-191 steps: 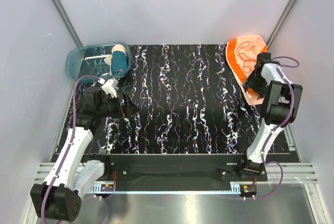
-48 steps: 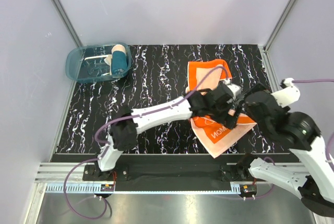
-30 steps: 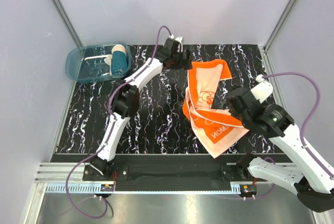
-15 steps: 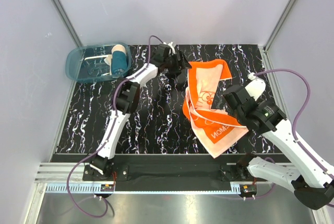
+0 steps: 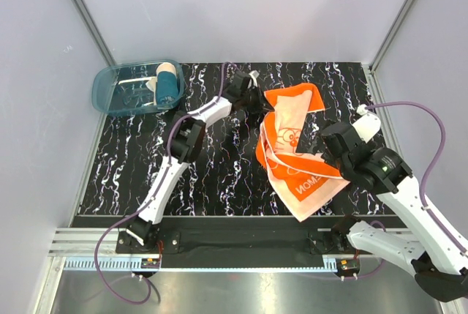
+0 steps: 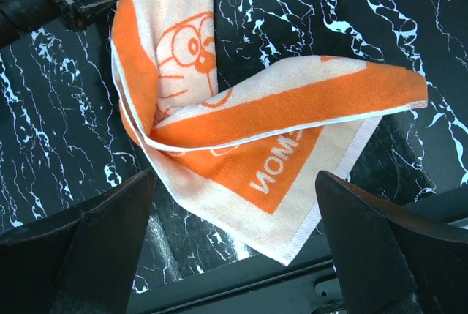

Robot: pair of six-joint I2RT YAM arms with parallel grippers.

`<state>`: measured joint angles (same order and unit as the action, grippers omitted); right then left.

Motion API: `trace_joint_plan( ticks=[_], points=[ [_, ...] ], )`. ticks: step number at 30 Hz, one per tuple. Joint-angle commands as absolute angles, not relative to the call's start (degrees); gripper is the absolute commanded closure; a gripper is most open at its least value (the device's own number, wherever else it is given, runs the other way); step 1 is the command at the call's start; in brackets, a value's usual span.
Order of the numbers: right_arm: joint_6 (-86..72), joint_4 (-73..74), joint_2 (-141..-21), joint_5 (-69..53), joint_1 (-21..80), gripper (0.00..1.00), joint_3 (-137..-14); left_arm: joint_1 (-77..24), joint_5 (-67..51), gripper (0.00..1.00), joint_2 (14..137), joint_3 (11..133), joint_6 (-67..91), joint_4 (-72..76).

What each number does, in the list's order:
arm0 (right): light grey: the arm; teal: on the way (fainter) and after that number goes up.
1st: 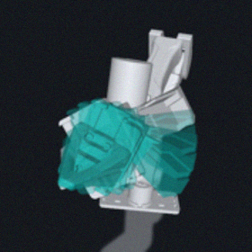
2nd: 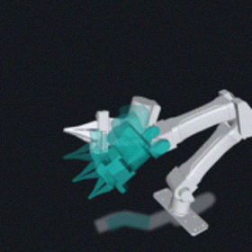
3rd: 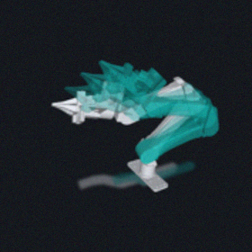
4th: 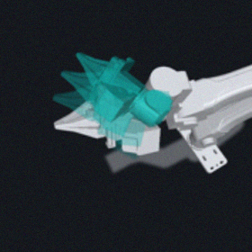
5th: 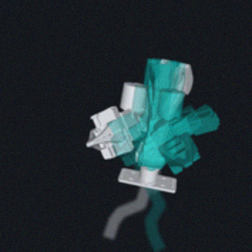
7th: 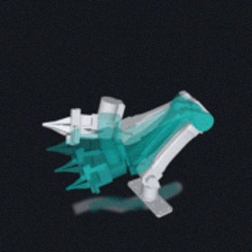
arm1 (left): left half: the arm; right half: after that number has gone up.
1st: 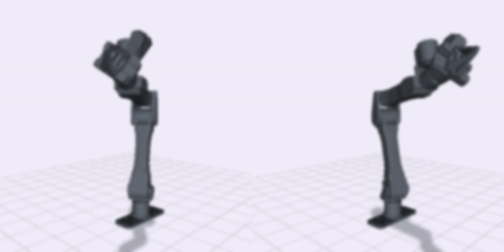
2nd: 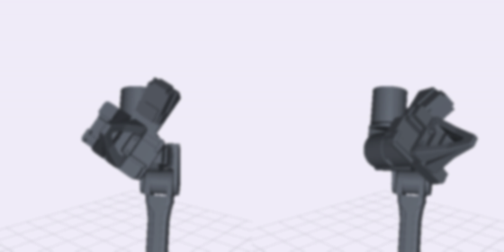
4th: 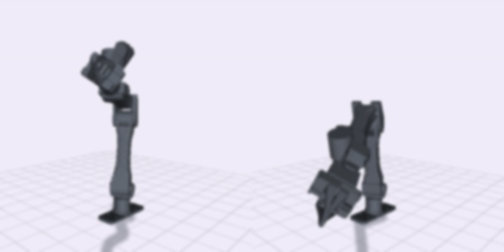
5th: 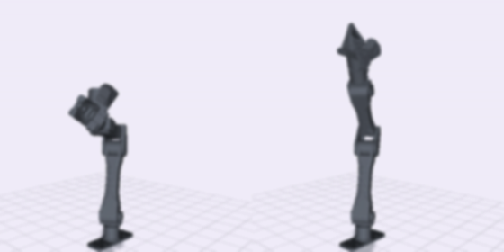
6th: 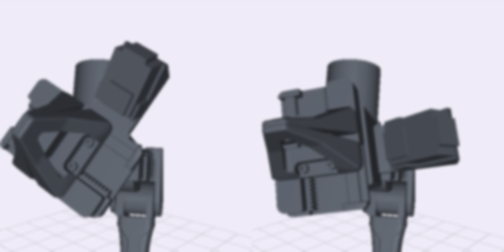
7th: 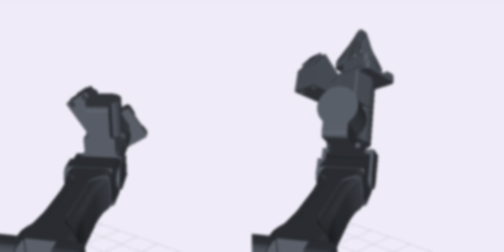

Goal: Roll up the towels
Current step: Flatten the towel

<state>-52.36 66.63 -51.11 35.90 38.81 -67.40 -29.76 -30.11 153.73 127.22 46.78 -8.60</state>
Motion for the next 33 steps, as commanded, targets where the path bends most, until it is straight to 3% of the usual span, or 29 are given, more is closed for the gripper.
trace_joint_plan(
  ticks=[1, 6, 10, 16, 17, 18, 21, 22, 27, 33],
  points=[
    [-52.65, 67.85, -50.71, 37.44, 38.23, 0.00, -67.41, -26.99, -29.10, 1.00, 150.40, 126.39, 46.85, -6.85],
    [-51.33, 66.10, -53.16, 36.57, 37.88, 0.00, -67.06, -23.83, -23.39, 1.00, 136.70, 110.43, 45.17, -5.46],
    [-48.70, 59.69, -56.51, 31.92, 34.55, 0.00, -62.94, -21.71, -14.34, 1.00, 116.70, 83.06, 47.28, -3.08],
    [-47.20, 51.07, -60.73, 20.65, 27.87, 0.00, -56.52, -22.32, -8.36, 1.00, 94.18, 55.93, 50.97, -1.32],
    [-46.76, 50.98, -61.25, 20.65, 27.25, 0.00, -56.60, -22.93, -8.09, 0.94, 92.22, 51.64, 51.24, -1.75],
    [-46.41, 50.63, -62.39, 20.39, 26.64, 0.00, -56.51, -23.20, -8.09, 0.74, 90.46, 49.76, 51.07, -3.15],
    [-44.13, 50.01, -64.41, 18.64, 22.78, 0.00, -57.39, -24.08, -8.18, 0.35, 84.30, 45.55, 49.22, -8.23],
    [-42.90, 49.75, -64.77, 17.94, 21.46, 0.00, -57.74, -24.08, -7.04, 0.01, 80.46, 44.48, 48.70, -9.39],
    [-39.38, 48.35, -65.65, 15.30, 12.32, 0.00, -57.40, -22.86, 4.64, 0.01, 71.55, 40.34, 45.01, -15.11],
    [-36.48, 47.29, -66.27, 10.99, 7.47, 0.00, -55.90, -17.06, 2.99, 0.01, 78.64, 42.45, 42.10, -11.43]
  ],
)
